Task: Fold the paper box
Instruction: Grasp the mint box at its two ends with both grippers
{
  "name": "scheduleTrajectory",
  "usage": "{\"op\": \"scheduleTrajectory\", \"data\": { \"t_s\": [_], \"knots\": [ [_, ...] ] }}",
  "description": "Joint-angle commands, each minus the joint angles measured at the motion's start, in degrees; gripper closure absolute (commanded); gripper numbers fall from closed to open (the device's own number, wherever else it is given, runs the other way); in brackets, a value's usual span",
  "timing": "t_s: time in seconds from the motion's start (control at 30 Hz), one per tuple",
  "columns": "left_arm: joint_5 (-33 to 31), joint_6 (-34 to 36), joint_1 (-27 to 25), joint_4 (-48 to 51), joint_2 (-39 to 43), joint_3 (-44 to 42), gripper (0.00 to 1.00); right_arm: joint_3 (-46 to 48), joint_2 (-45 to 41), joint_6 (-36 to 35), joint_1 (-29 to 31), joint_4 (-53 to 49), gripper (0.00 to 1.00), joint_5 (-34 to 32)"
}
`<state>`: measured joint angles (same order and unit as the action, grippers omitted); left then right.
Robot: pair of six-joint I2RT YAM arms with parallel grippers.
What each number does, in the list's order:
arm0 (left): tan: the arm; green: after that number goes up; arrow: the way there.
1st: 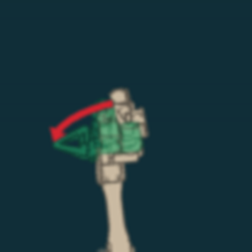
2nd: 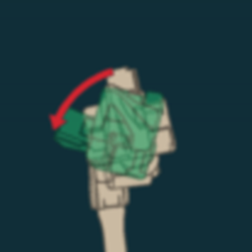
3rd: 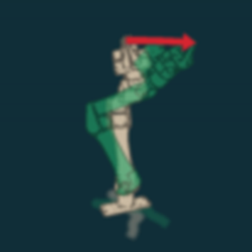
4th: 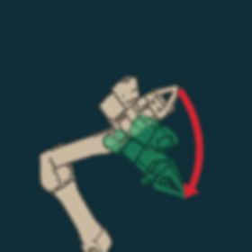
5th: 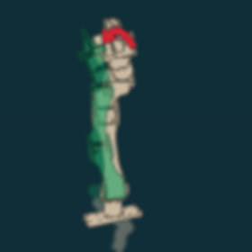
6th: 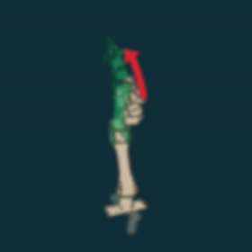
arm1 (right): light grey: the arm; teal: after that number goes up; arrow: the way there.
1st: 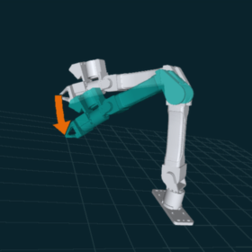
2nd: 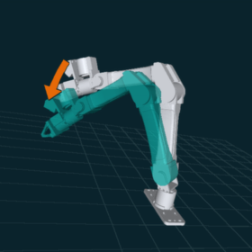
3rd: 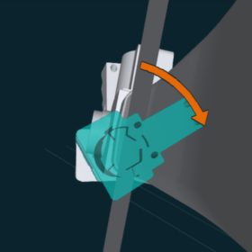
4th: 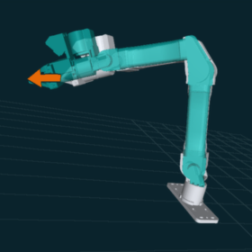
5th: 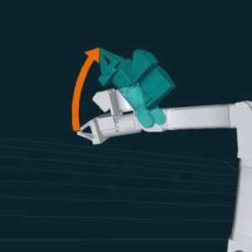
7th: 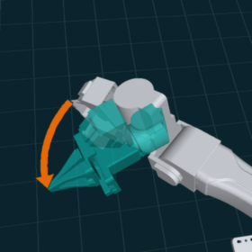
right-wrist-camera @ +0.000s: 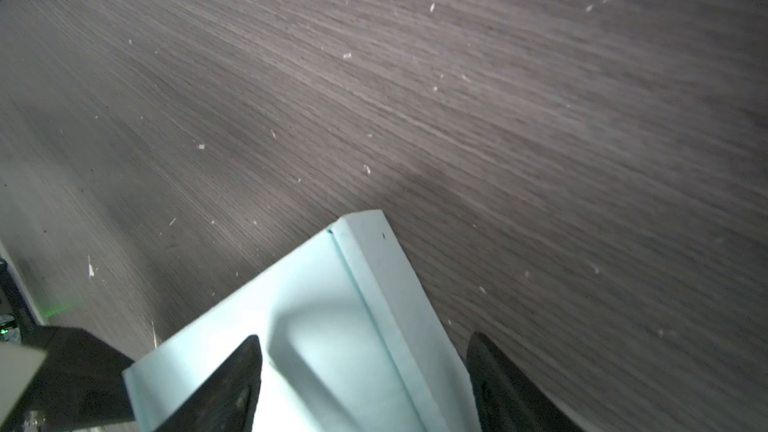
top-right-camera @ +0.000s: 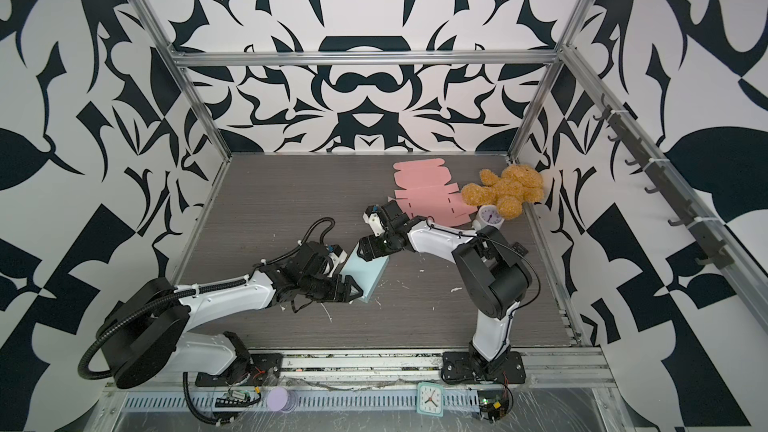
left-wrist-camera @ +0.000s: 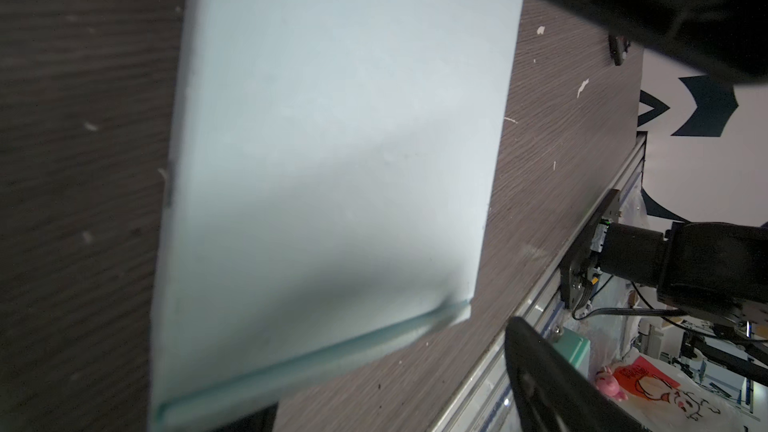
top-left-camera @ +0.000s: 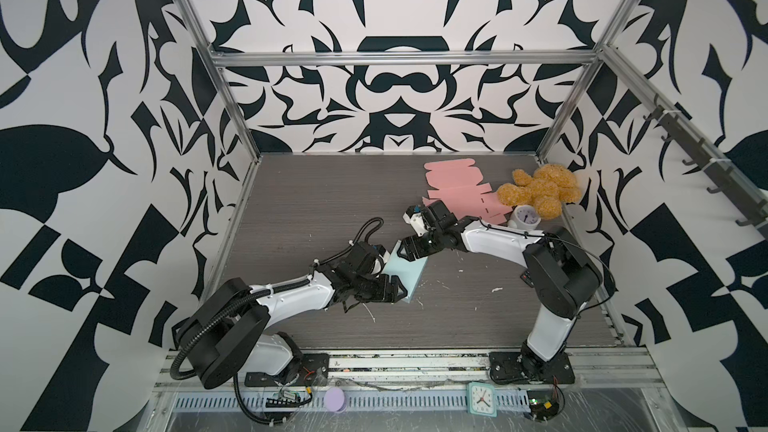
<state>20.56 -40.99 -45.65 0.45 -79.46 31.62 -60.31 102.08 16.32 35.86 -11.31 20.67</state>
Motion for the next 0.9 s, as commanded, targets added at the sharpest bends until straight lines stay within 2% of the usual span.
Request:
{"op": "scheduleTrajectory", "data": {
  "t_s": [0.0,0.4,0.87],
  "knots": [
    [-0.5,0.6,0.6,-1.1,-0.8,1.2,0.16,1.1,-3.6,0.8,-0.3,1.2,0.21,1.3],
    [1.8,3.6,6.9,0.3,0.8,2.0,0.21,5.6,-6.8,2.6,-0.4,2.5,0.22,2.1],
    [5.8,8.5,15.0,0.4,-4.6,7.7,0.26,5.2,-6.4,4.6,-0.3,5.0,0.22,4.4]
  ]
}}
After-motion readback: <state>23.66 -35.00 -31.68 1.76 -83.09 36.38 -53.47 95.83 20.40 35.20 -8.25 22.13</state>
